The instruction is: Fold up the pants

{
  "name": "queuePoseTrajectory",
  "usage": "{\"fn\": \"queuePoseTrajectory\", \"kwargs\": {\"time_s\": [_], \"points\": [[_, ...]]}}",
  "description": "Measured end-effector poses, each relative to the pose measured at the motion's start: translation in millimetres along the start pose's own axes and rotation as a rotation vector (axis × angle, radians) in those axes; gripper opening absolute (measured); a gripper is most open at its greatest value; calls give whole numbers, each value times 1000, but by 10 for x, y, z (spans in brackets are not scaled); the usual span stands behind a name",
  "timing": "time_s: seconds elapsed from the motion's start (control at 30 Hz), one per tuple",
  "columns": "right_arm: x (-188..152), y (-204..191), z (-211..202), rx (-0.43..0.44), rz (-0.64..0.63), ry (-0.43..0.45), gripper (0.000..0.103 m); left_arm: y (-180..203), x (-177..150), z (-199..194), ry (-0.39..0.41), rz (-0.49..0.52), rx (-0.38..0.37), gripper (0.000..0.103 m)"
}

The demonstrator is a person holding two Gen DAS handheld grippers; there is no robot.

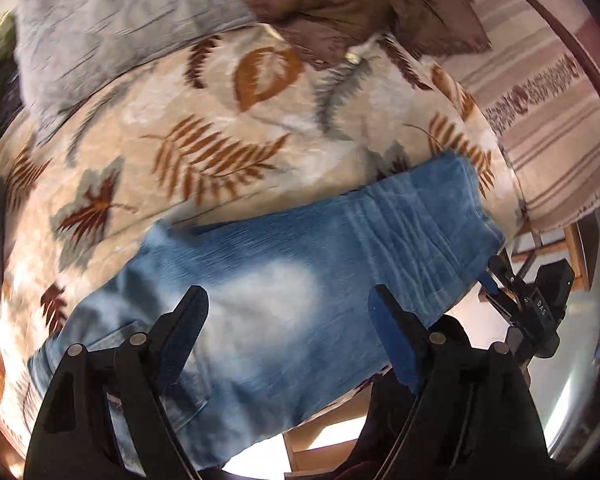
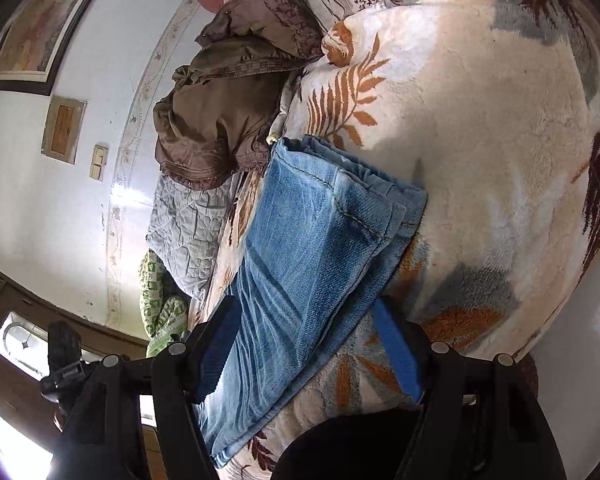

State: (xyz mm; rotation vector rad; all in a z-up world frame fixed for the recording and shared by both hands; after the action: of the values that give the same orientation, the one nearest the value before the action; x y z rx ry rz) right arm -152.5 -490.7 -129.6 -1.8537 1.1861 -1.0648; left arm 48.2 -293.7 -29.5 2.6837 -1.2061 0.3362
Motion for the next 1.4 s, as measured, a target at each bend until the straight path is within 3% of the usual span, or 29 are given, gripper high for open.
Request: {"fn": "queuePoseTrajectory", "kwargs": {"time_s": [0.13,0.27,0.4,0.53,0.67,0.8,1.03,1.17,1.2,1.27,1.3,1.4], "points": [[43,28,-3,21,16,15,69,884,466,515,-88,194,-61,82],[64,69,-20,50,26,20,64,1465,877,897,-134,325,-91,82],[49,162,-61,81,55,24,53,1765,1096,1194,-185,454,-106,83],[80,196,-84,126,82,30,53,1962,1157,1399,-238,604,-101,82],[107,152,-59,150,28,24,57,2065,1175,1600,-263,775,-36,82],[120,134,-42,167,-4,15,57,2172,1136,1822,-333,819,-59,83],[142,107,4,182,-22,22,57,2295,1195,1832,-305,837,-145,83],[142,95,27,161,-43,28,46,2346,1033,1648,-263,888,-200,47],[151,92,40,153,-46,30,39,2349,1010,1633,-248,906,-189,44],[166,131,71,128,-47,34,22,2347,997,1603,-222,904,-176,28],[173,160,94,120,-38,31,16,2340,1005,1579,-218,881,-181,24],[189,162,109,106,-43,33,11,2306,981,1450,-182,822,-196,15]]}}
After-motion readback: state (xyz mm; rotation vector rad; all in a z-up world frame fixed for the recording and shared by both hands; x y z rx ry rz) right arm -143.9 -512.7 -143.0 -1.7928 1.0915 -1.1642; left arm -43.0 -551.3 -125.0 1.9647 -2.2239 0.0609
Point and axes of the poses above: each gripper's, at about its wrist camera, not at the fingertips, and z roughly the way its jaws point, y to its right, x to its top, the point moved 9 cm from there along z, roughly the way its jaws point
